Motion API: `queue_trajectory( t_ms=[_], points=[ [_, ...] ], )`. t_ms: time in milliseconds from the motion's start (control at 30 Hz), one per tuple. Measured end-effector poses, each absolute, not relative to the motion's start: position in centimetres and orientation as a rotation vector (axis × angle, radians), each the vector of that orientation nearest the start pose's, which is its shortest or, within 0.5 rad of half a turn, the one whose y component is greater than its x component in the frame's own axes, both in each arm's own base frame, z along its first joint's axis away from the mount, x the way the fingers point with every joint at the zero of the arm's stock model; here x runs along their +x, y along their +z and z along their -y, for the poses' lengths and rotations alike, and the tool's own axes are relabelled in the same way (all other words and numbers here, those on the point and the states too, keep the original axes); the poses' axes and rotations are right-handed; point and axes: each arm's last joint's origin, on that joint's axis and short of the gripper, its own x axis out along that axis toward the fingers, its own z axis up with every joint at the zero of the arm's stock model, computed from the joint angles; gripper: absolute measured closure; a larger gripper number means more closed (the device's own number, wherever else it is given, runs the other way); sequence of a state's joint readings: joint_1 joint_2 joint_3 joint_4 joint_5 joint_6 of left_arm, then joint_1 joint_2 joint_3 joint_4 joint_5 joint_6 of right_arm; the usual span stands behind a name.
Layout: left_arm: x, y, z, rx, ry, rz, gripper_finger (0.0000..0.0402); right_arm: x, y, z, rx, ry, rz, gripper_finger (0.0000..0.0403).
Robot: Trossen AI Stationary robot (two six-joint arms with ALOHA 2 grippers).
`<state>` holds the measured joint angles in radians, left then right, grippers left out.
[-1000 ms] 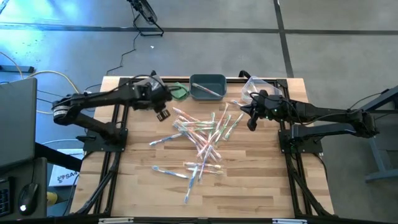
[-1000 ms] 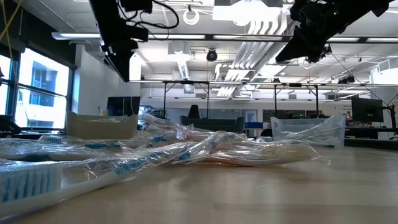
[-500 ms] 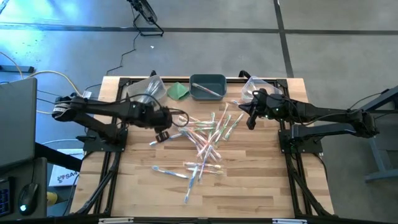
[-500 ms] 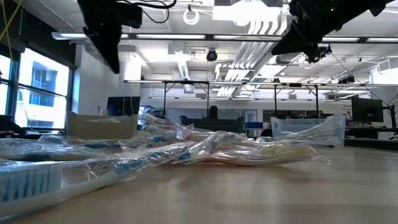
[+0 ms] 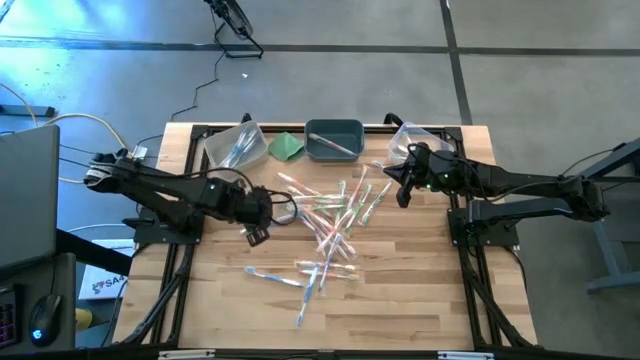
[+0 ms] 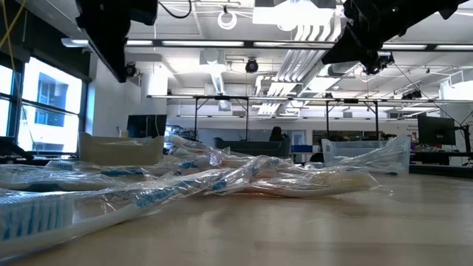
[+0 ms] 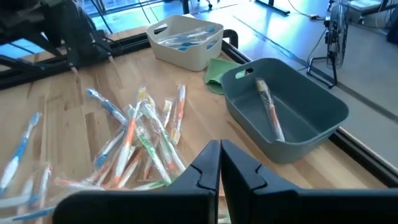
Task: Pick & Place Toothbrushes
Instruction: Put the green toothbrush into the transparent bin
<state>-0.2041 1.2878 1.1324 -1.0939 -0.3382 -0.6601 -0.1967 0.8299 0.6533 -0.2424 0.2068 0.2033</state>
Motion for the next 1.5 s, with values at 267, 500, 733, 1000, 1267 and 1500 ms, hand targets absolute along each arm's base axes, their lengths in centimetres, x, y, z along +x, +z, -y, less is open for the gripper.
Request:
queue_trajectory(
  t_ms=[267,500,733,1000,1267,1500],
  points=[
    [25.0,30.3,2.6,-0.263,0.715,-0.683,0.0289,17.7,27.5,4.1,0.223,-0.444,-0.376,0.0398],
    [26.2,31.4,0.9,-0.295,0.782,-0.509,0.0289,17.8,26.9,3.9,0.281,-0.438,-0.423,0.0398],
    [26.1,31.4,1.0,-0.373,0.735,-0.518,0.0289,19.3,25.9,2.8,0.262,-0.369,-0.485,0.0398],
    [24.8,32.6,-1.2,-0.412,0.744,-0.515,0.0289,21.3,23.8,2.4,0.262,-0.305,-0.633,0.0400],
    [23.3,33.7,-2.3,-0.393,0.741,-0.500,0.0289,24.6,25.2,3.3,0.126,-0.303,-0.663,0.0401],
    [22.6,34.1,-2.3,-0.390,0.751,-0.489,0.0289,25.2,23.5,3.6,-0.166,-0.224,-0.819,0.0401]
  ],
)
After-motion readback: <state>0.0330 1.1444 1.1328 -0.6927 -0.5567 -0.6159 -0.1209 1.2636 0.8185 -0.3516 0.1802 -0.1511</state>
